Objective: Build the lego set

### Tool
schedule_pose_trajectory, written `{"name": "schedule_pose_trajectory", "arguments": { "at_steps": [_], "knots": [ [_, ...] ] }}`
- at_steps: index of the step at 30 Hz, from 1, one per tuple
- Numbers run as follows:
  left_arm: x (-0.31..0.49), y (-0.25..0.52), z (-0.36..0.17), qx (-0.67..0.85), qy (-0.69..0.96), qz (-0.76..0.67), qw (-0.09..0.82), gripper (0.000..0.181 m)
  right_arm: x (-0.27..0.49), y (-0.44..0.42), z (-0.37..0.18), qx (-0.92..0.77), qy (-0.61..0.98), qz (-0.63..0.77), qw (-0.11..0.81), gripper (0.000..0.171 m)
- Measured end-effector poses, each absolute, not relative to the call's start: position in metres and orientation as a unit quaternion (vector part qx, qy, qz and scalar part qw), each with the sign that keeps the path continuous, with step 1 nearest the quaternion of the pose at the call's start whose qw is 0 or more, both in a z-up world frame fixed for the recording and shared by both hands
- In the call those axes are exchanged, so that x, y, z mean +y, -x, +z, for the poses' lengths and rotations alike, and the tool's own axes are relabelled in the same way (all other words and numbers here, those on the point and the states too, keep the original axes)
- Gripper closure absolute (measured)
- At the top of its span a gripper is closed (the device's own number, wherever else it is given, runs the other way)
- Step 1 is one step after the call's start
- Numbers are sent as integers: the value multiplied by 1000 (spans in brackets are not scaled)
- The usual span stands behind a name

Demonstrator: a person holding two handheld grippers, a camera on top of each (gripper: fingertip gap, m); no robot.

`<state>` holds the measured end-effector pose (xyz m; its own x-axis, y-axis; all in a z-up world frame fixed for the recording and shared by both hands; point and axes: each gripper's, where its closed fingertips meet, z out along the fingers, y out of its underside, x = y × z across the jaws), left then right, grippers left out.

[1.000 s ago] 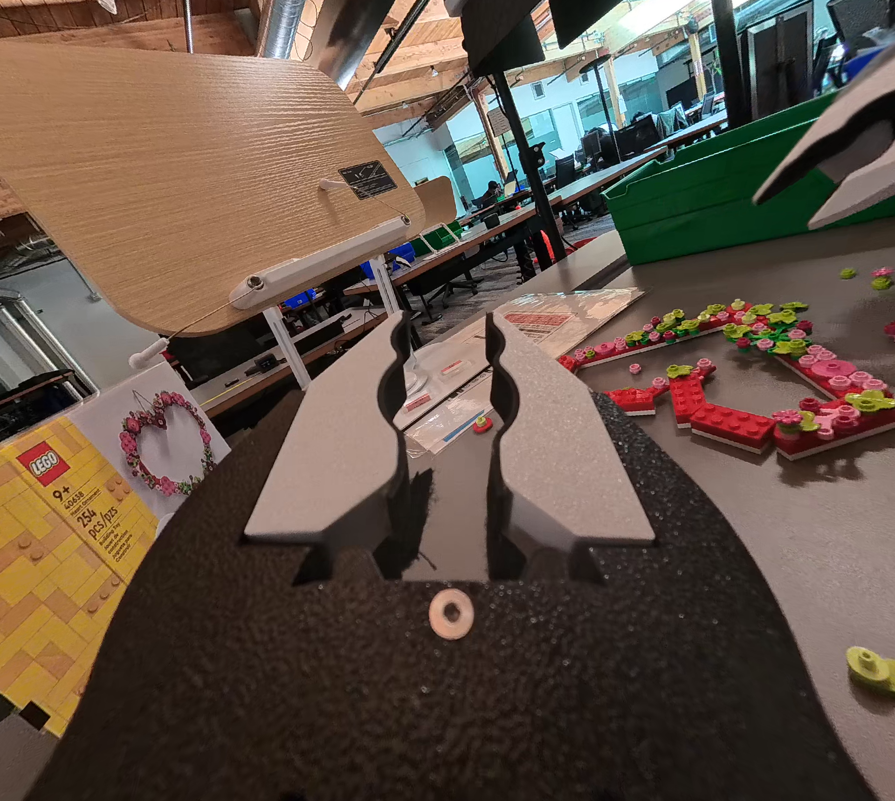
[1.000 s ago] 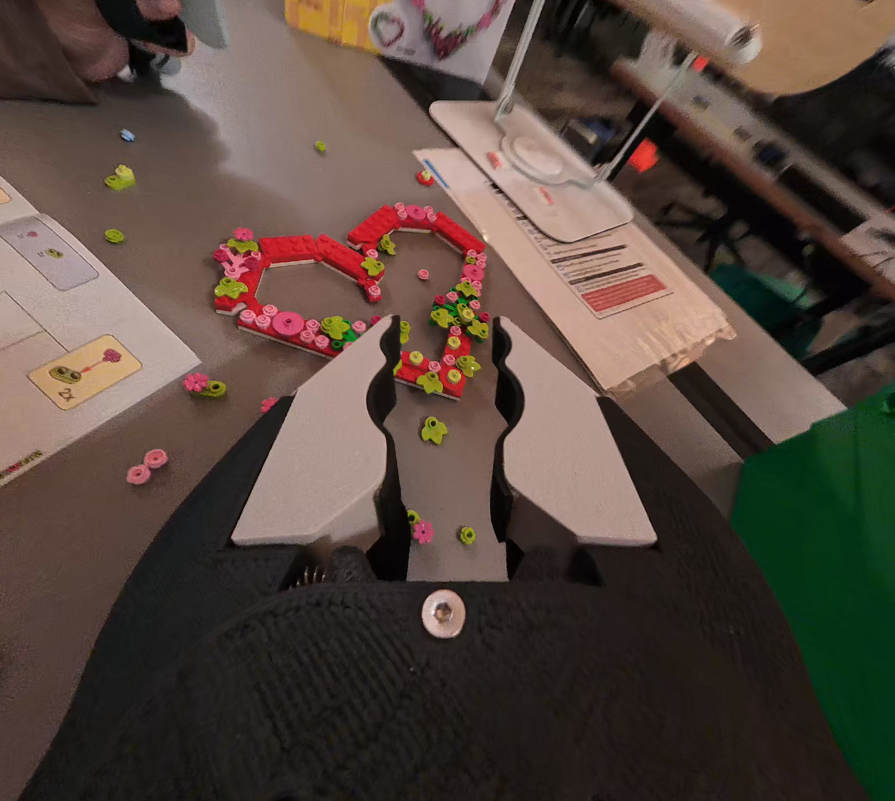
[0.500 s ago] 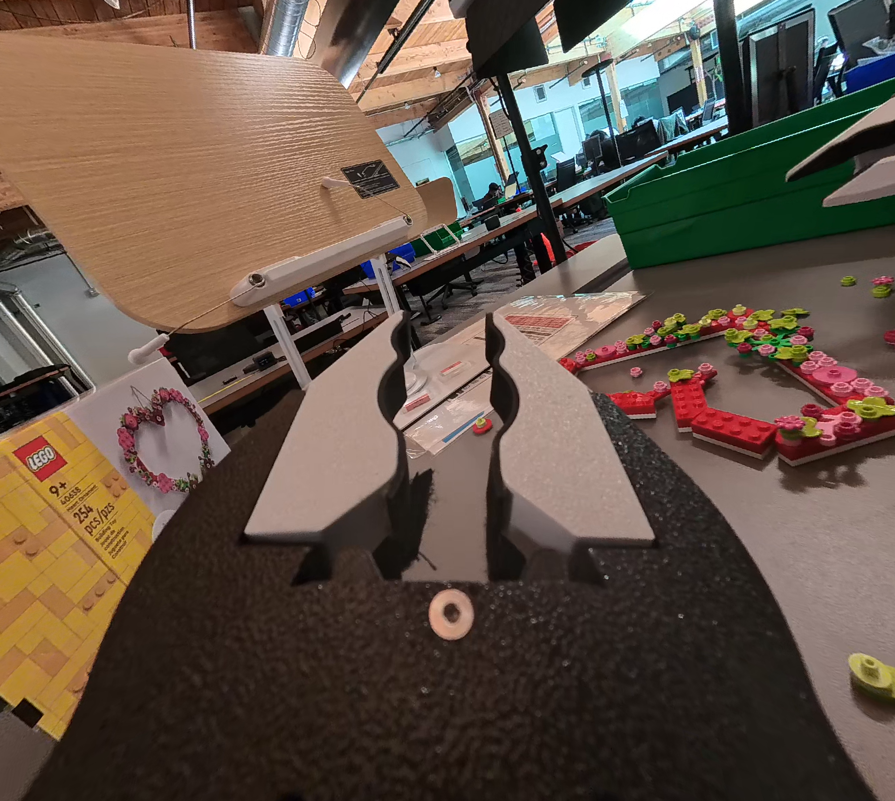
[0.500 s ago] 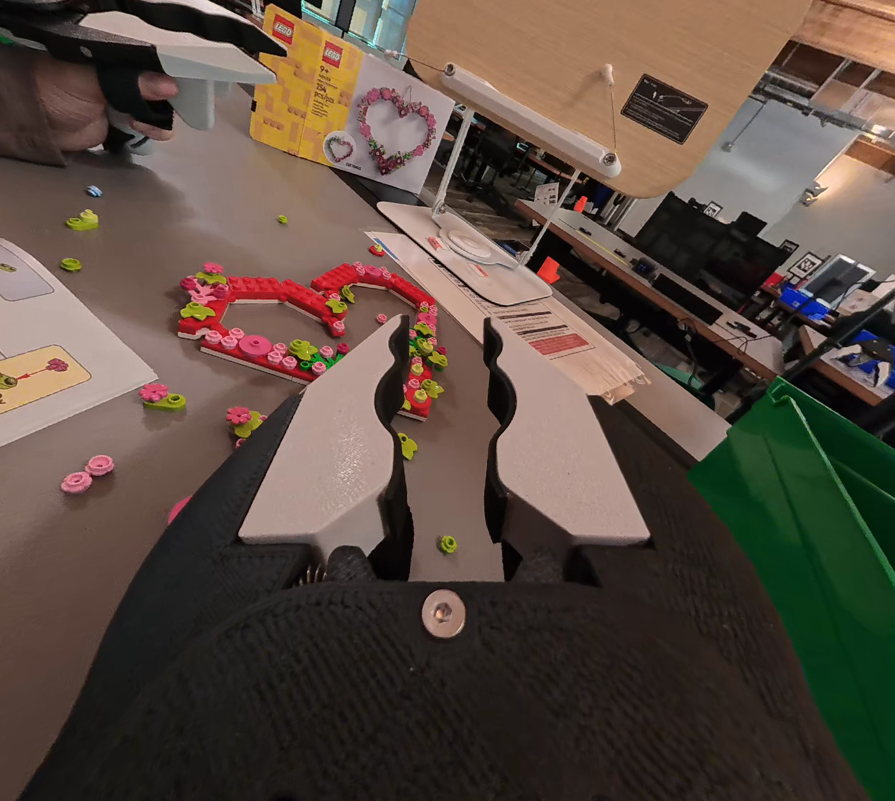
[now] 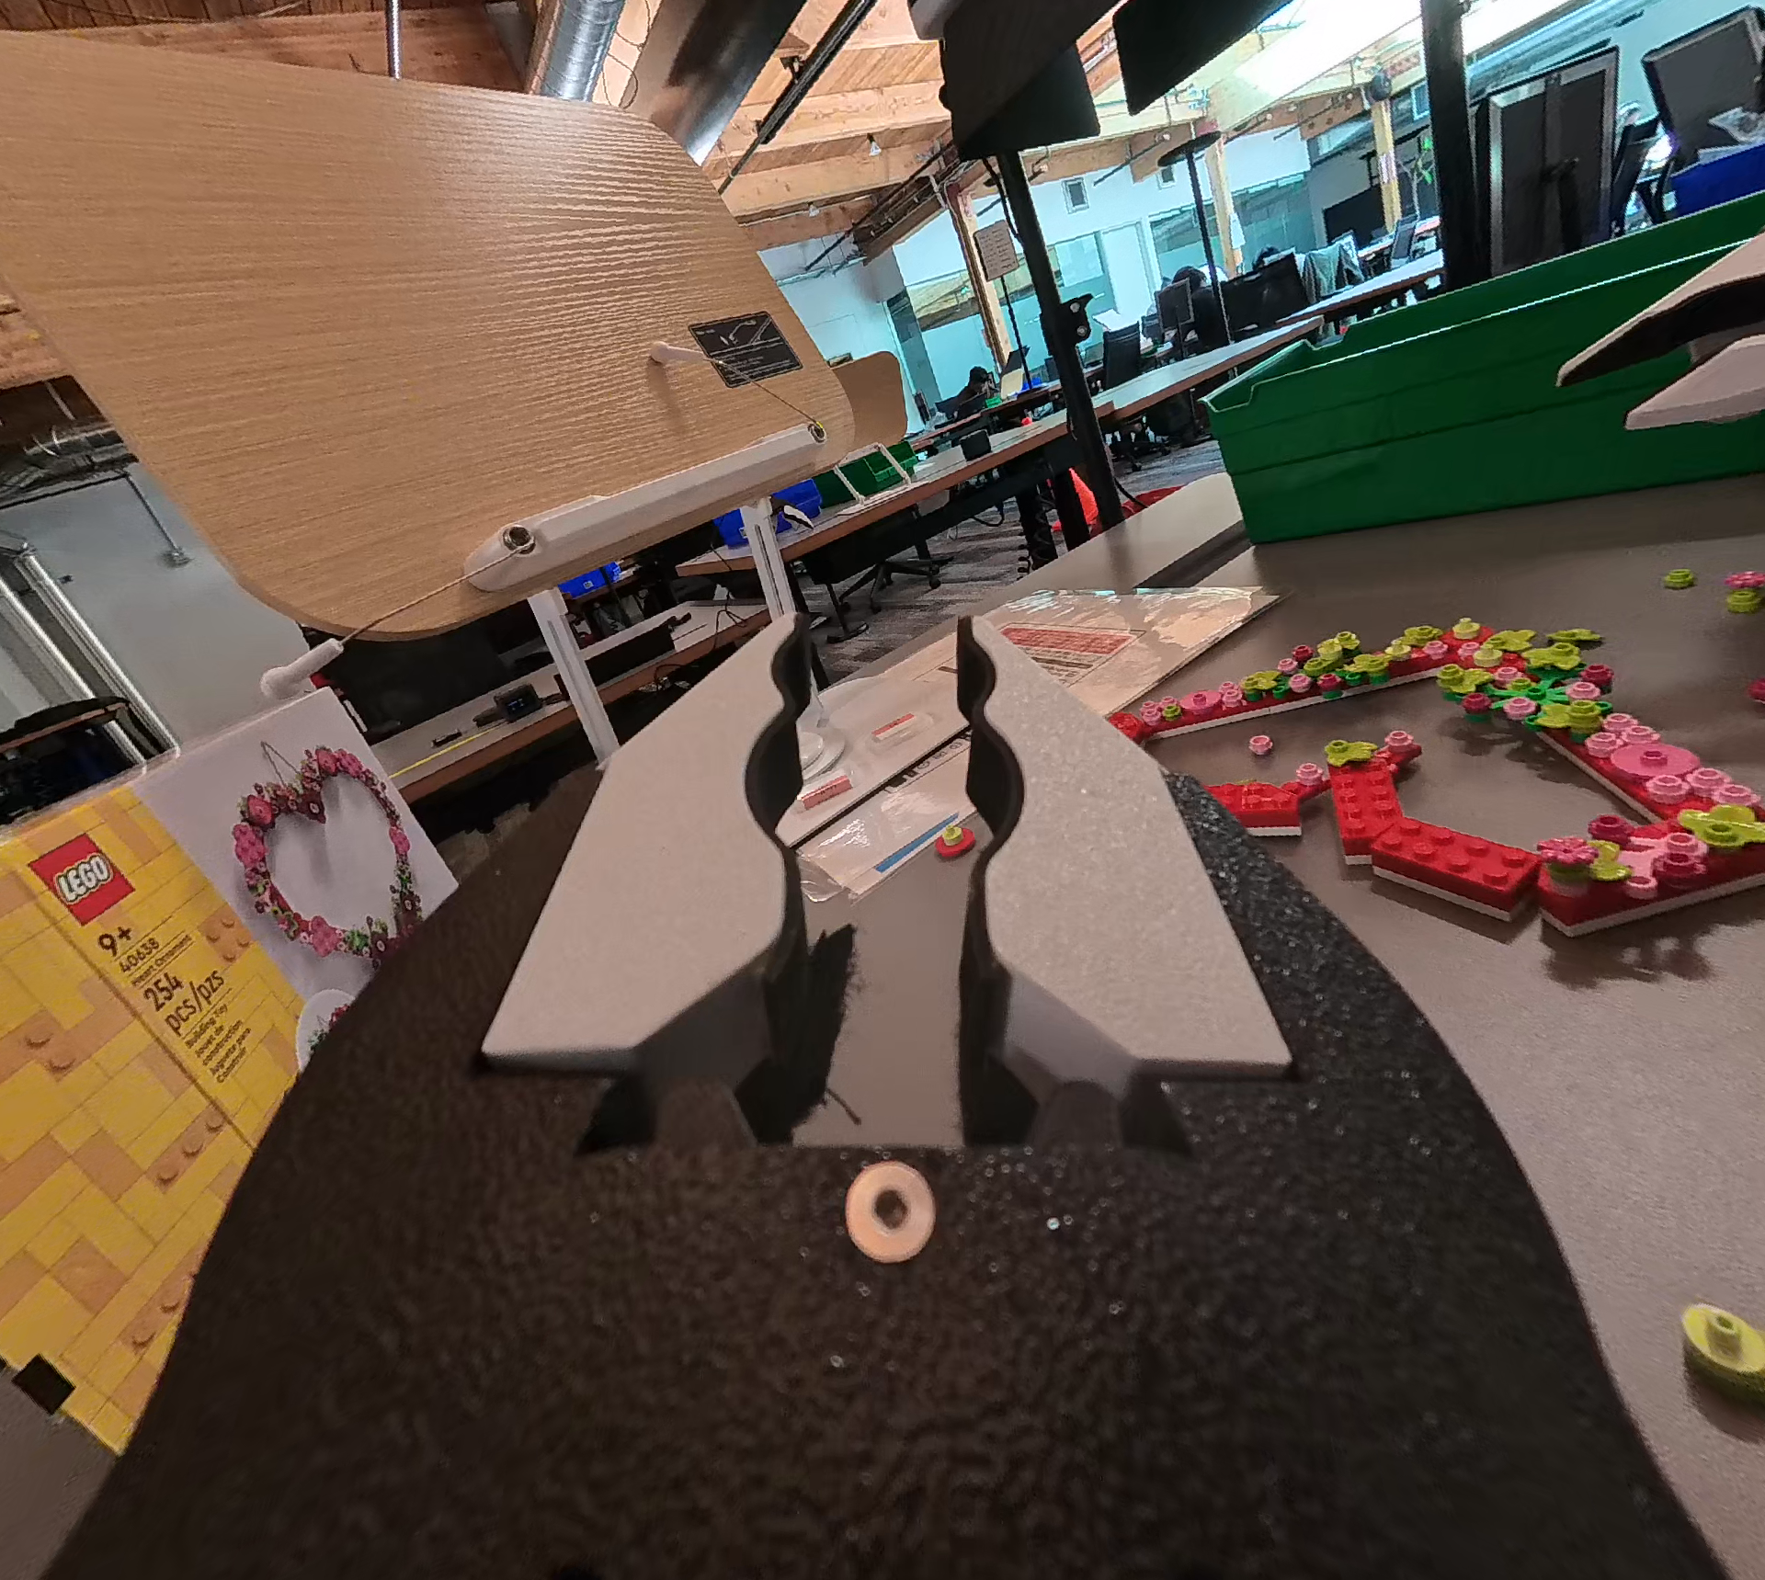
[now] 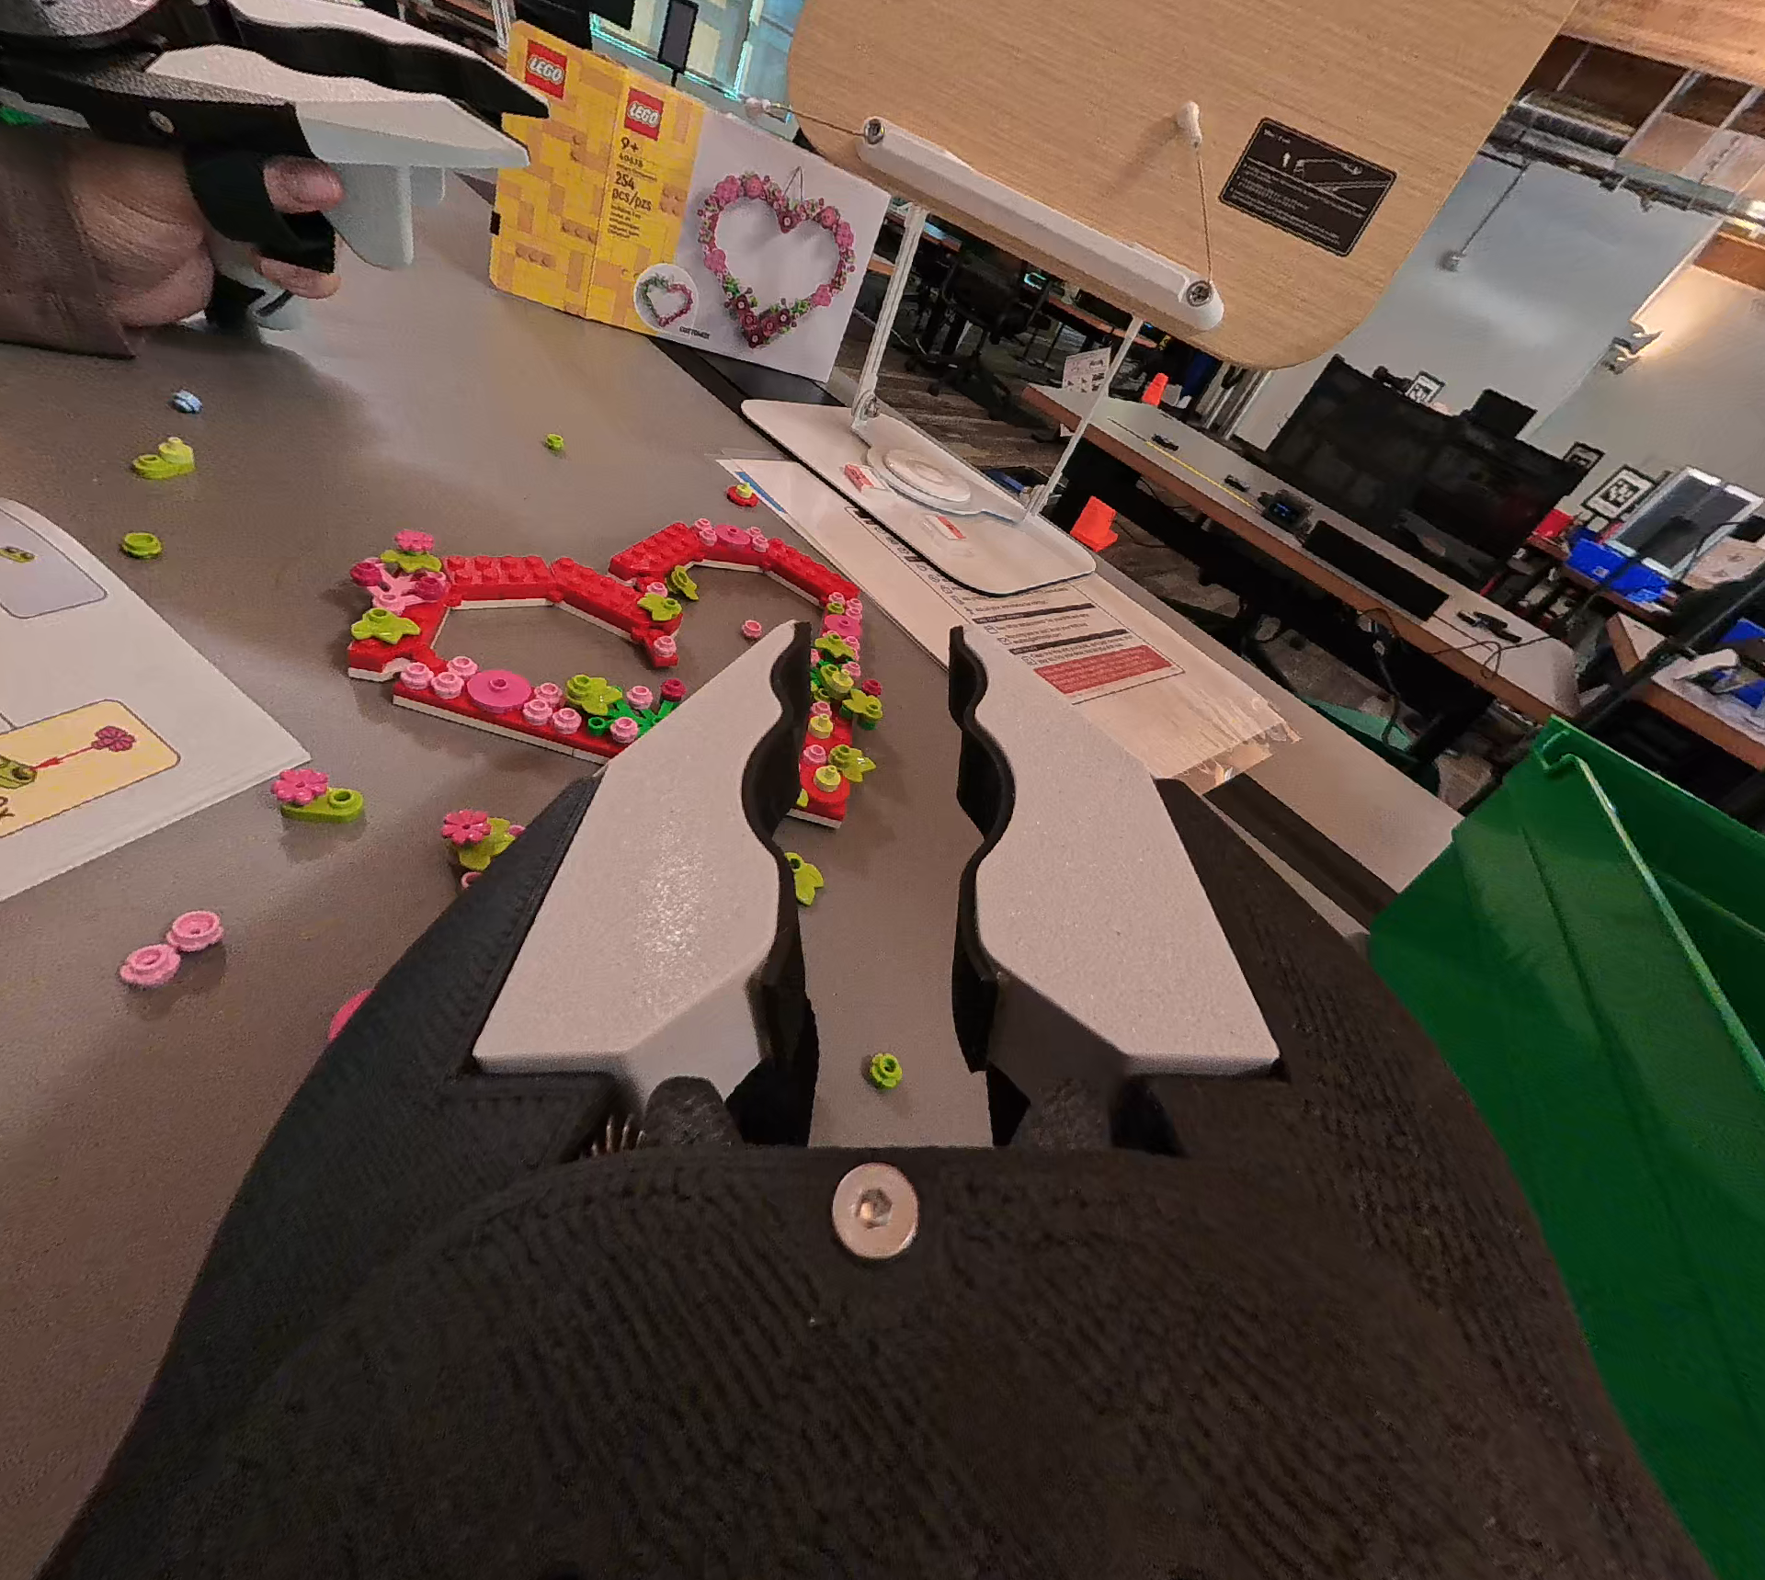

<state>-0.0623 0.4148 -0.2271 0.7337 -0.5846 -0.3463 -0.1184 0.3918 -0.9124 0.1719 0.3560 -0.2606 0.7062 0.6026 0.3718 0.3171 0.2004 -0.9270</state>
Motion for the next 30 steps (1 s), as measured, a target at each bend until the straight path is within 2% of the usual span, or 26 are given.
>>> {"name": "schedule_pose_trajectory", "arguments": {
  "at_steps": [30],
  "knots": [
    [414, 62, -228, 332, 530, -154, 765, 152, 354, -172, -261, -377, 622, 100, 679, 146]
  ]
}}
